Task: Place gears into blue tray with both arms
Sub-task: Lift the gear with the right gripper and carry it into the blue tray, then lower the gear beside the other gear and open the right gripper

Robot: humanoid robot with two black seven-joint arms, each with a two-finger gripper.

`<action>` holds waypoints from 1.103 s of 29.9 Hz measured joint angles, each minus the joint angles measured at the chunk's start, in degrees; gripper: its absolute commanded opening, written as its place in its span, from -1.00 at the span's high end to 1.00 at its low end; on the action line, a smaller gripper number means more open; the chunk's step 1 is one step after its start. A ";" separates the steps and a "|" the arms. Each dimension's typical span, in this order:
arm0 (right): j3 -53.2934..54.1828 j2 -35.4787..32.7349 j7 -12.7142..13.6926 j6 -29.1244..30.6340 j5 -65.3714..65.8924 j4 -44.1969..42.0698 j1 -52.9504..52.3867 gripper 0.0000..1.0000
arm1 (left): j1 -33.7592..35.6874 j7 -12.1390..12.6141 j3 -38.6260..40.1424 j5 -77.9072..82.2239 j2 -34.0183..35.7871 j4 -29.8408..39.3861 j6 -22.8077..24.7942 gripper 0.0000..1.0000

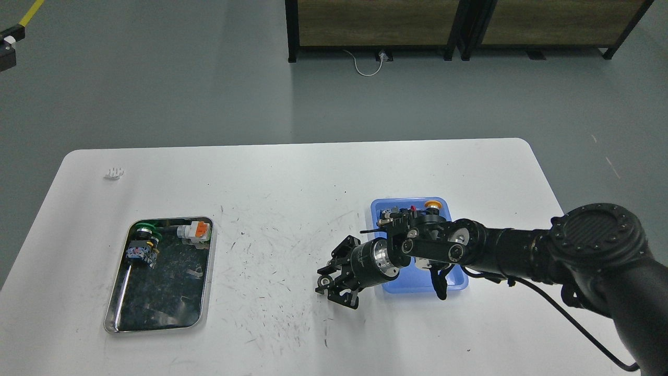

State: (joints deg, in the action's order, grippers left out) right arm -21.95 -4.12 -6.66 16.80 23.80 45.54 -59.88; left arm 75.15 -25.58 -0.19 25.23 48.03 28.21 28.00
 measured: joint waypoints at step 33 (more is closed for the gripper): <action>2.05 -19.37 -0.29 0.71 2.18 5.35 1.06 0.38 | 0.00 -0.09 0.08 -0.08 0.32 0.01 0.00 -0.95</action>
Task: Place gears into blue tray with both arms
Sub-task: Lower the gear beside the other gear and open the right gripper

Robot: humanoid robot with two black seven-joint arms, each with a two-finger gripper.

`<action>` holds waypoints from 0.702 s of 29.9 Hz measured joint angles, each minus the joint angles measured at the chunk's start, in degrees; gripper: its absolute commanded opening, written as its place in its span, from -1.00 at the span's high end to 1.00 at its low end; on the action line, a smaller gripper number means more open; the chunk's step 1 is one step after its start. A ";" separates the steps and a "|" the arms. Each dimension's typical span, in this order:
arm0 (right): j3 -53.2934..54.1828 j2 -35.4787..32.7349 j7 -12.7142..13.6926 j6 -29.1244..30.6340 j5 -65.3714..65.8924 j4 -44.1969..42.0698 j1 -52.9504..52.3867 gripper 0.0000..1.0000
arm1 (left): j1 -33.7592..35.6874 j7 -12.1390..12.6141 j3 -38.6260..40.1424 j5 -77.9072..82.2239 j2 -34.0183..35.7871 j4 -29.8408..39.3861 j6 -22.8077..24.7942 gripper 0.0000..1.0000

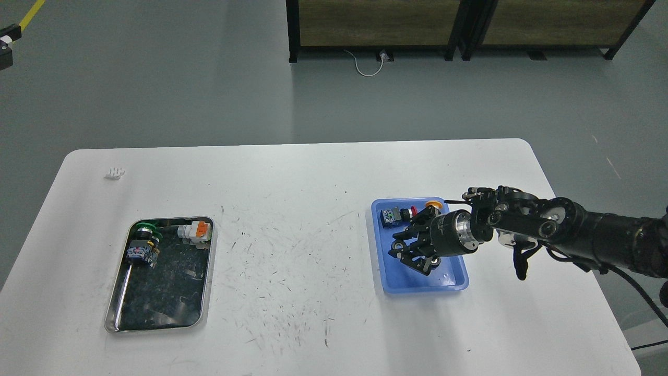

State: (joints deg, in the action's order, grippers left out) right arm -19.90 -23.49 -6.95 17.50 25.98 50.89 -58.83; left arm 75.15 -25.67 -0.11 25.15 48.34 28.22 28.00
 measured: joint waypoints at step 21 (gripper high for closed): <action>8.10 0.29 -0.08 -4.08 -0.65 -1.51 0.64 -0.88 | 0.08 0.09 0.18 -0.06 -0.01 0.03 0.00 -0.95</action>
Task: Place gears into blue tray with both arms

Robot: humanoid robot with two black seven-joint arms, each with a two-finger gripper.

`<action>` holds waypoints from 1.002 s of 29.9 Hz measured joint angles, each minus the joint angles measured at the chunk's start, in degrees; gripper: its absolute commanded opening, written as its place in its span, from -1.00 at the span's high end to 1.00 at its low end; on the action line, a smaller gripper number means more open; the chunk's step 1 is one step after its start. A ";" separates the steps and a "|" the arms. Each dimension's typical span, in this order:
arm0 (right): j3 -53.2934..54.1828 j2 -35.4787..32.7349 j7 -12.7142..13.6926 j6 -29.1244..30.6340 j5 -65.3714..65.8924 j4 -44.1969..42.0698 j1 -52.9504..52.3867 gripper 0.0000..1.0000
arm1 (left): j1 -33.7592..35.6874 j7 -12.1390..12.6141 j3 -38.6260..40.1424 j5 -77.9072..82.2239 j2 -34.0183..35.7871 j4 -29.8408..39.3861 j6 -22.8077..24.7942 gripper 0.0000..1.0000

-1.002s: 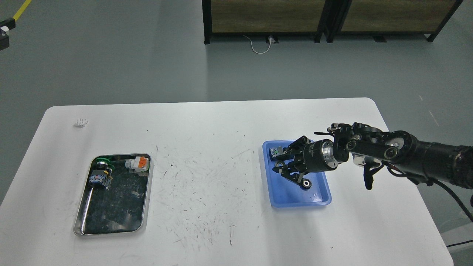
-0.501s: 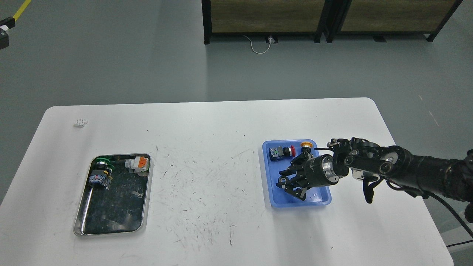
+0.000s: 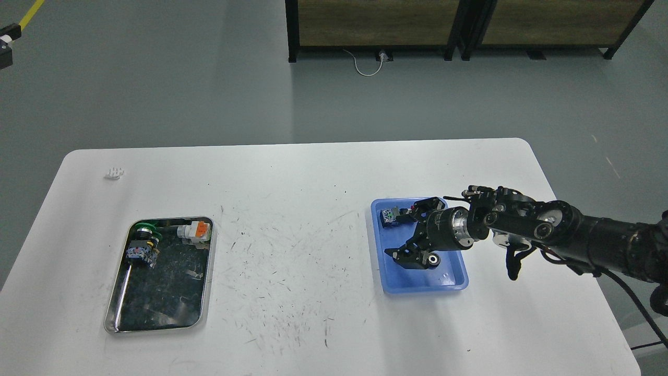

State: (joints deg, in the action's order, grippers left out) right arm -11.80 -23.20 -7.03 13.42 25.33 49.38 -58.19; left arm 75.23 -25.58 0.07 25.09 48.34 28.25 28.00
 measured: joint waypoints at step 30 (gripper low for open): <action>38.93 0.92 0.19 -10.77 -7.89 -30.97 -12.99 -0.91 | 1.25 18.75 7.18 -11.01 -19.11 0.12 -20.14 -0.95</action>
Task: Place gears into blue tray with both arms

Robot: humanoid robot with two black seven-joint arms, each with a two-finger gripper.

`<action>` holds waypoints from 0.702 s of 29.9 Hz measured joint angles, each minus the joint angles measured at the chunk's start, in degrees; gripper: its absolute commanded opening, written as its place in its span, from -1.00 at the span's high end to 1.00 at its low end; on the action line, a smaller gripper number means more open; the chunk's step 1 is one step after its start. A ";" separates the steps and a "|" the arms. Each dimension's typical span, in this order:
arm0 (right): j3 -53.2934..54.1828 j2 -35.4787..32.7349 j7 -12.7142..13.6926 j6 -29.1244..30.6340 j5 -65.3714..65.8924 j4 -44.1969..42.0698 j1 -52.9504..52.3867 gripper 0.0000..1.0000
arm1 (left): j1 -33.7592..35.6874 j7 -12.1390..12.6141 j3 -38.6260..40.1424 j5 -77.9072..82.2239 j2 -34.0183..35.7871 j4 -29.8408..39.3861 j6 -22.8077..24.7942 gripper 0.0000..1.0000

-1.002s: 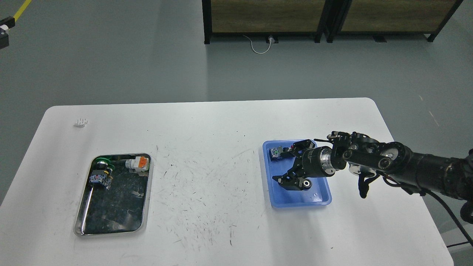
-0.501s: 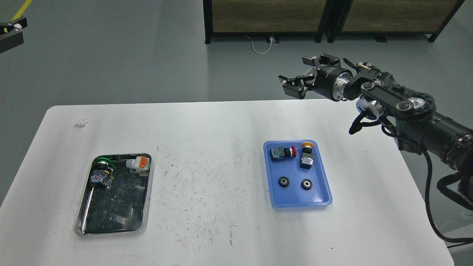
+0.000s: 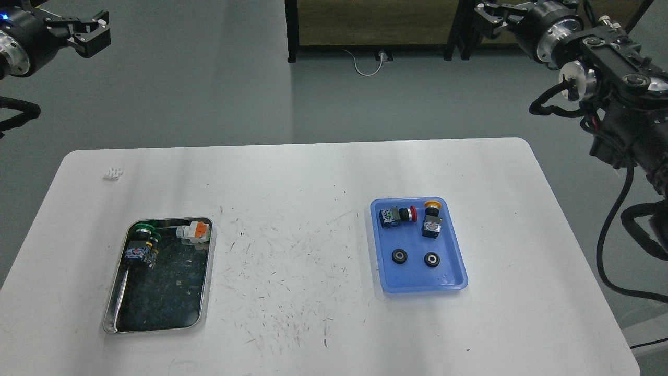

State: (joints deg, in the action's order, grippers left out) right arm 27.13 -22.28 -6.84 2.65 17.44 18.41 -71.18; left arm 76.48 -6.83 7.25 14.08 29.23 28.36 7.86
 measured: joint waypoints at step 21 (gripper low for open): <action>7.19 -0.01 -0.28 -1.68 -1.59 -2.14 0.36 -0.99 | 1.03 3.17 5.93 -0.11 -6.18 0.33 -7.47 -0.96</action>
State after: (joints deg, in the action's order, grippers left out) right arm 34.32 -22.29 -7.12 0.97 15.85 16.26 -70.82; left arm 77.51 -3.66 13.18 13.97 23.05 28.69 0.39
